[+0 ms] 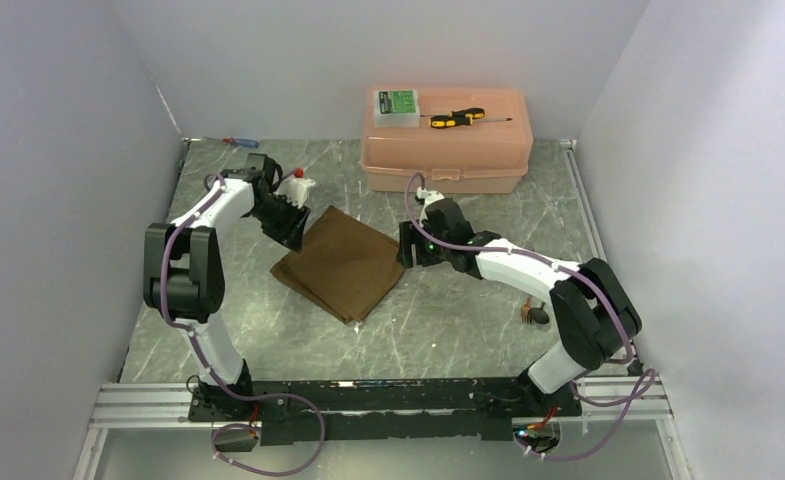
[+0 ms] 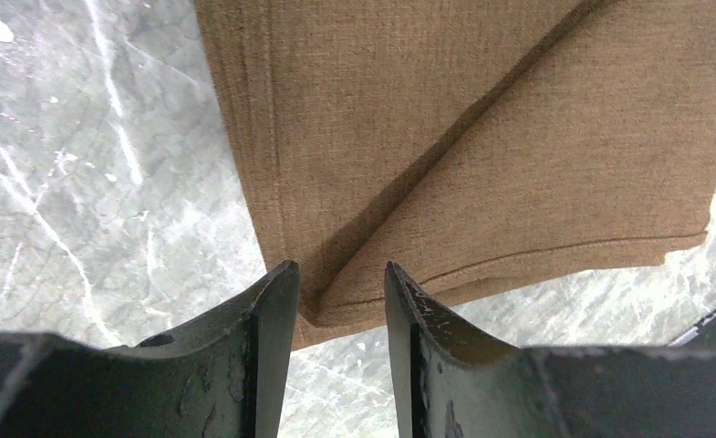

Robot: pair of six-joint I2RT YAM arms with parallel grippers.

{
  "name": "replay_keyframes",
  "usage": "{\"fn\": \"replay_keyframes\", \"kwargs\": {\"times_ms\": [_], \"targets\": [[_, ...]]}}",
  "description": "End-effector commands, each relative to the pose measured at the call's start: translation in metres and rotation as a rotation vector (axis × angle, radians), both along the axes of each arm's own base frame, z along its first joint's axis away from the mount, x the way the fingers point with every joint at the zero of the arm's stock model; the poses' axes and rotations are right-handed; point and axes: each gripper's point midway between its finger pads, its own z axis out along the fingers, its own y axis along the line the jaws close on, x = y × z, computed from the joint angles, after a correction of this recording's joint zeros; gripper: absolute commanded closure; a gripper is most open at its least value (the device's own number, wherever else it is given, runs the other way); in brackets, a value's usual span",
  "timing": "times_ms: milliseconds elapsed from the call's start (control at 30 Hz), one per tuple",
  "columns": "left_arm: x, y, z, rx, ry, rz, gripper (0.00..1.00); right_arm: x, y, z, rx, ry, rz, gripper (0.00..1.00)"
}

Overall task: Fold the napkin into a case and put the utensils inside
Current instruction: Smooth out the upper triangle-folded napkin at the center of the board.

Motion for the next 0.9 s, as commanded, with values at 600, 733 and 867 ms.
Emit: {"fn": "replay_keyframes", "kwargs": {"times_ms": [600,733,867], "targets": [[-0.003,0.011,-0.033,0.058,-0.018,-0.041,0.63,0.019,0.029,-0.025,0.095,0.107,-0.071,0.63],[-0.005,0.011,-0.035,0.055,-0.017,-0.040,0.65,0.023,0.029,-0.028,0.091,0.106,-0.088,0.66],[-0.007,0.012,-0.039,0.062,-0.015,-0.047,0.65,0.026,0.025,-0.030,0.089,0.112,-0.104,0.75]]}}
